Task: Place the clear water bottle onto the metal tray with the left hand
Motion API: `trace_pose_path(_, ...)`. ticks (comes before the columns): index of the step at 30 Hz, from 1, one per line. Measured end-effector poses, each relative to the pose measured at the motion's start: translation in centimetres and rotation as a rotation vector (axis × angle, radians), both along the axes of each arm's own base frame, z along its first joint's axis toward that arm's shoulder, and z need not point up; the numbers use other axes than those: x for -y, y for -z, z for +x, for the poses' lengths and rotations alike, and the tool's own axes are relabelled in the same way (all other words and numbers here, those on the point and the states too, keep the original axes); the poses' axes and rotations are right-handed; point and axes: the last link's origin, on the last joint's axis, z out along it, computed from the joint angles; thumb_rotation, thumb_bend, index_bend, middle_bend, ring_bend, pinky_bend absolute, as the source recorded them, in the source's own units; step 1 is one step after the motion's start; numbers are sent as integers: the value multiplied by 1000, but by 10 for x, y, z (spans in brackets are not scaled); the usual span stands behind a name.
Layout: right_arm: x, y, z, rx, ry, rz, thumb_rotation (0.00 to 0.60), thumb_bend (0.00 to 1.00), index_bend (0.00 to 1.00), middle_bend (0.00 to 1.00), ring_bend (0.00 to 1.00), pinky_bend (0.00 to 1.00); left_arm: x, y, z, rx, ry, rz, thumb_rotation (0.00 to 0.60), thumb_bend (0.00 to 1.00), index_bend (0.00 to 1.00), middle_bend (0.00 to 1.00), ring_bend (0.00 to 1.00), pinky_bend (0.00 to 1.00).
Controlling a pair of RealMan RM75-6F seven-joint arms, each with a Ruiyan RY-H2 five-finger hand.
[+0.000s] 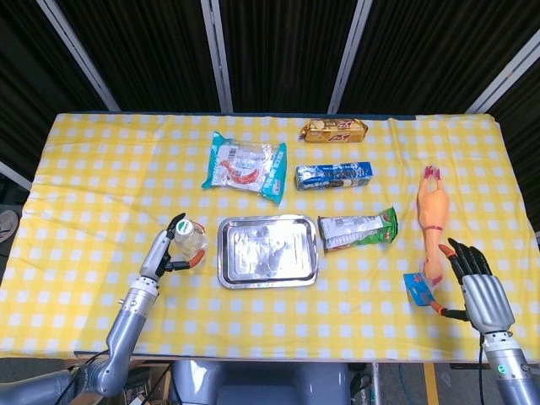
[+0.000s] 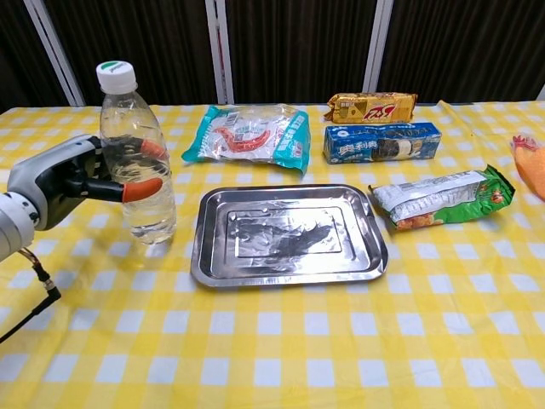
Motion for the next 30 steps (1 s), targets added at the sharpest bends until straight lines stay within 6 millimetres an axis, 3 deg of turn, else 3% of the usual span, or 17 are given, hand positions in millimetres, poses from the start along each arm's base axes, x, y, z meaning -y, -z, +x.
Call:
trace_pose_path(4,1,1,-1,-2,4,5,600,50,110,0,38,0,-2,1,24,52,35,-36,600,440,441,422,0,95)
trace_pose_path(13,3,0,-3,4,6,3,600,49,111,0,37,0,-16,9,57,136,7,-104,600,441,441,429,0,96)
trace_pose_path(19,2,1,-2,-2,2,6,600,50,111,0,37,0,-9,-11,89,174,74,-88,600,440,441,429,0,96)
trace_pose_path(23,2,4,-1,-7,1,13,600,50,111,0,37,0,8,-36,108,189,132,-79,600,436,441,427,0,96)
trace_pose_path(27,2,5,1,-6,-2,16,600,49,111,0,38,0,22,-44,104,131,145,-75,600,436,441,427,0,96)
trace_pose_path(30,2,4,2,-2,-6,11,600,50,110,0,38,0,21,-34,83,91,98,-95,600,436,441,426,0,96)
